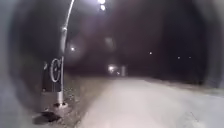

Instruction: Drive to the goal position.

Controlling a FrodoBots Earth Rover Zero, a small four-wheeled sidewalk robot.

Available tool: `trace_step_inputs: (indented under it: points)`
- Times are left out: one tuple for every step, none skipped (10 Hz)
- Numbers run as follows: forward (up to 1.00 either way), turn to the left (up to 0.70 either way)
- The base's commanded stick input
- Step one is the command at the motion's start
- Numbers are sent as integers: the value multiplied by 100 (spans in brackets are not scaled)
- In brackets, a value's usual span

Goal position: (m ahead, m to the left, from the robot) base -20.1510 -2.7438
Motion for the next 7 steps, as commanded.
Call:
trace_step_inputs:
  points:
    - [70, 0]
    - [70, 0]
    - [70, 0]
    - [70, 0]
    - [70, 0]
    - [70, 0]
    - [70, 0]
